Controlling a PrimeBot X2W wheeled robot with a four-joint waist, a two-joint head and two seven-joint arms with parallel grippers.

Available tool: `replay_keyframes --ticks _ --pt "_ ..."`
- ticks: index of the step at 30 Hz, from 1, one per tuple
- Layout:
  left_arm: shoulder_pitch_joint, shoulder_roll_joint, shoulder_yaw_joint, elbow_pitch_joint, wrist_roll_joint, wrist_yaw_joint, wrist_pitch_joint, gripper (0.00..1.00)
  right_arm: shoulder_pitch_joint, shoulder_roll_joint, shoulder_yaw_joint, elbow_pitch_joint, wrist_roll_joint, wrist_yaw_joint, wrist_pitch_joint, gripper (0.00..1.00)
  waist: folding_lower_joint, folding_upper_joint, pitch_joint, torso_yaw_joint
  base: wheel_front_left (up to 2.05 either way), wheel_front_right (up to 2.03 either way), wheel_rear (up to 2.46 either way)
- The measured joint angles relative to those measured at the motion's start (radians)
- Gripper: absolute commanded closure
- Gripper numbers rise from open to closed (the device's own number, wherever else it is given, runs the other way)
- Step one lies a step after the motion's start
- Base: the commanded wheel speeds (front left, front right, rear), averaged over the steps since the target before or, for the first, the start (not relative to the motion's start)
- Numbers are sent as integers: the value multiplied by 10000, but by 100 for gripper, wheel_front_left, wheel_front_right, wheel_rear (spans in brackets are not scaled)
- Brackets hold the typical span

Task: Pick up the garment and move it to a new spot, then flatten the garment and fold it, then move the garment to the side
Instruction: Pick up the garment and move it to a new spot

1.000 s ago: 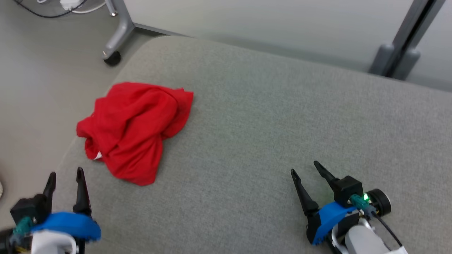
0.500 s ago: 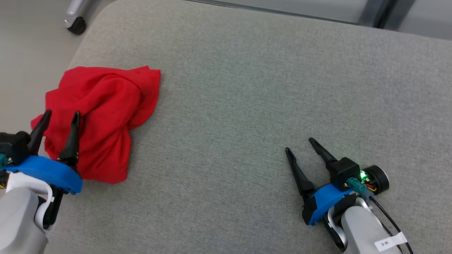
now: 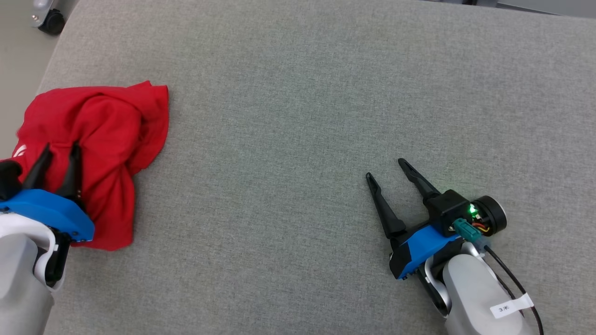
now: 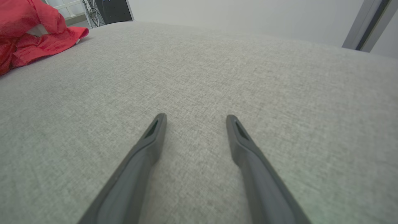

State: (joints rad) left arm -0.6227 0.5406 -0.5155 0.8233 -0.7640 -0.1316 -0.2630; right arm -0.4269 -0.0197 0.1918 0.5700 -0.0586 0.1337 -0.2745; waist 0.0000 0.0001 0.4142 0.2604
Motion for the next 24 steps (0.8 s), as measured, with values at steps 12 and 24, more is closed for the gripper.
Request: replay_keyframes --ticks 12,24 --pt "47 -109 1854 -2506 1062 2 0 100 525 -259 -180 -44 725 -21 67 0 3 0 -809 -188 0 0 0" --pt "263 -1461 1400 -5588 1839 2 0 100 1482 -288 71 -410 1651 -31 105 0 0 0 -1758 -2031 0 0 0"
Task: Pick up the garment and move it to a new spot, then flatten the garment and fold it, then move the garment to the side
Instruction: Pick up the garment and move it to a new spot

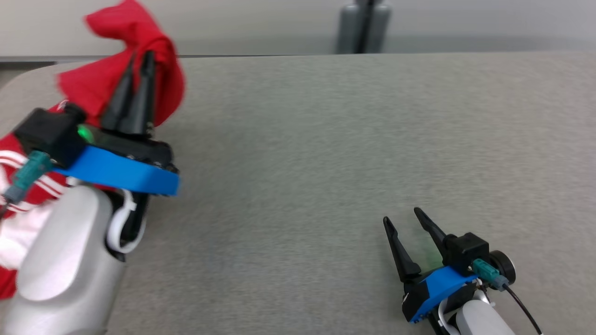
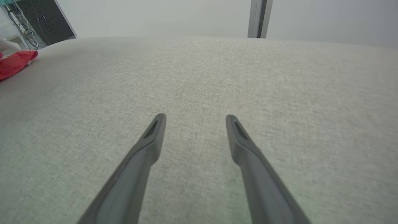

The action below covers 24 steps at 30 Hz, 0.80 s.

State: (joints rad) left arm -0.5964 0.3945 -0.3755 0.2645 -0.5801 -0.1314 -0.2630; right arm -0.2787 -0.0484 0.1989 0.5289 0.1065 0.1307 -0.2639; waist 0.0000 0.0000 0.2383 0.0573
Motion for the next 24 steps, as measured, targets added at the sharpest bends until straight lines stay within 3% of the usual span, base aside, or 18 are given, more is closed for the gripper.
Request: replay_keyframes --ticks 12,13,14,15,19,24 --pt "-143 -1774 -1797 -418 -23 0 0 100 527 -10 92 -734 305 0 2 0 0 0 -255 -2860 0 0 0" --pt "-113 -1847 -1900 -307 -15 0 0 67 594 -8 84 -765 347 0 2 0 0 0 -292 -2998 0 0 0" --pt "-27 -1904 -1937 -171 12 -2 2 4 651 -10 44 -782 372 0 0 0 0 0 -331 -3105 0 0 0" --pt "73 -1948 -1941 -31 56 -2 2 0 688 -15 -10 -830 374 0 0 0 0 0 -374 -3185 0 0 0" --pt "398 -1977 -1795 497 261 -2 2 0 812 -13 -201 -965 376 0 0 0 0 0 -440 -3184 0 0 0" --pt "1056 -1833 -746 894 408 -2 2 0 829 -8 -642 -1028 372 0 0 0 0 0 -562 -2724 0 0 0"
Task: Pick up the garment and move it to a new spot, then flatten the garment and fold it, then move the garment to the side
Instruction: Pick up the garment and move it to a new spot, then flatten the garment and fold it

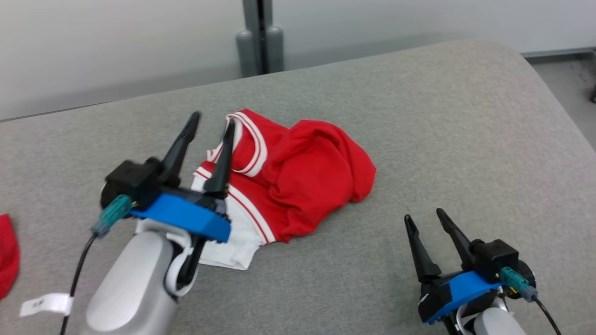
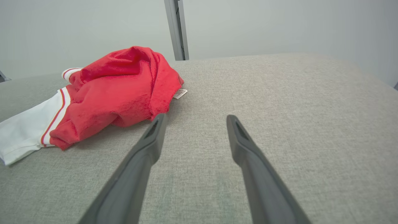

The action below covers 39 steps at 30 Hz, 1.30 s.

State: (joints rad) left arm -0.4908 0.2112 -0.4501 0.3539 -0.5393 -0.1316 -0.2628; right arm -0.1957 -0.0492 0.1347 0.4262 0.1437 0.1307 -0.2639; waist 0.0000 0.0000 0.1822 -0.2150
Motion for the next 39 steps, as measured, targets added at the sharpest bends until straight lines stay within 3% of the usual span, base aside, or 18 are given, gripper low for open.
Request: replay_keyframes --ticks 10,16,26,39 --pt "2273 -219 3112 326 1034 0 -2 0 70 0 -780 -42 -180 0 0 0 -2 0 -831 1147 0 0 0" --pt "3840 -612 3969 380 1578 0 0 0 477 4 -1057 104 -370 0 0 0 -2 0 -1526 1666 0 0 0" --pt "5327 -968 4105 552 1697 2 0 0 1078 4 -1103 117 -460 0 0 0 -2 0 -1979 1972 0 0 0" --pt "4936 -991 3189 1001 1507 0 0 0 1153 4 -859 142 -568 0 0 0 -1 0 -1749 1676 0 0 0"
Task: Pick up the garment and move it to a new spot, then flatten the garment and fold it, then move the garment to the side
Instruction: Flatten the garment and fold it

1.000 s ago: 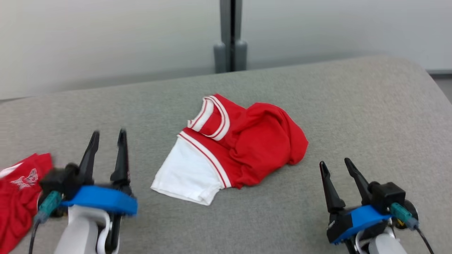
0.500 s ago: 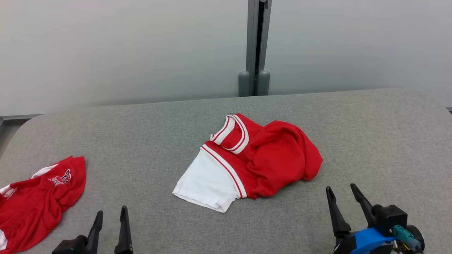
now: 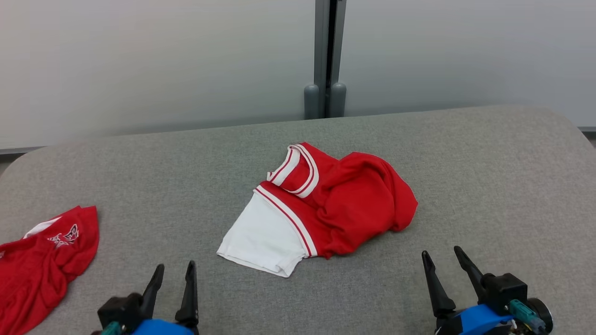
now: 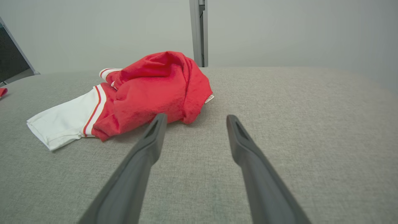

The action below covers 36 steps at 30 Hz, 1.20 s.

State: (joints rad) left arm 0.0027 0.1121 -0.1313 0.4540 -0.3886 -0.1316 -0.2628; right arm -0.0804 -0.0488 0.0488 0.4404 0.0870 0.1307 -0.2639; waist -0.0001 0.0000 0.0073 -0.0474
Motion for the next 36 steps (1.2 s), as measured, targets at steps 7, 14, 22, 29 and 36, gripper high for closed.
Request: replay_keyframes --ticks 7,14,22,29,36 --pt "-1774 539 -1066 1220 -468 0 -2 0 -241 0 318 -138 -59 0 2 0 2 0 819 -493 0 0 0" --pt "-2987 1122 -1707 2314 -1043 0 -2 0 -596 0 454 -368 -27 0 2 0 3 0 1739 -921 0 0 0" --pt "-3452 1342 -3534 3150 -2213 4 -69 0 -597 0 431 -451 36 0 2 0 1 0 2051 -973 0 0 0" --pt "-3861 1655 -5244 3471 -3239 17 -117 100 -760 0 560 -368 117 0 2 0 1 0 1962 -782 0 0 0" --pt "-4170 1906 -4564 1858 -2997 15 -12 100 -793 0 447 -261 205 0 2 0 1 0 1597 -469 0 0 0"
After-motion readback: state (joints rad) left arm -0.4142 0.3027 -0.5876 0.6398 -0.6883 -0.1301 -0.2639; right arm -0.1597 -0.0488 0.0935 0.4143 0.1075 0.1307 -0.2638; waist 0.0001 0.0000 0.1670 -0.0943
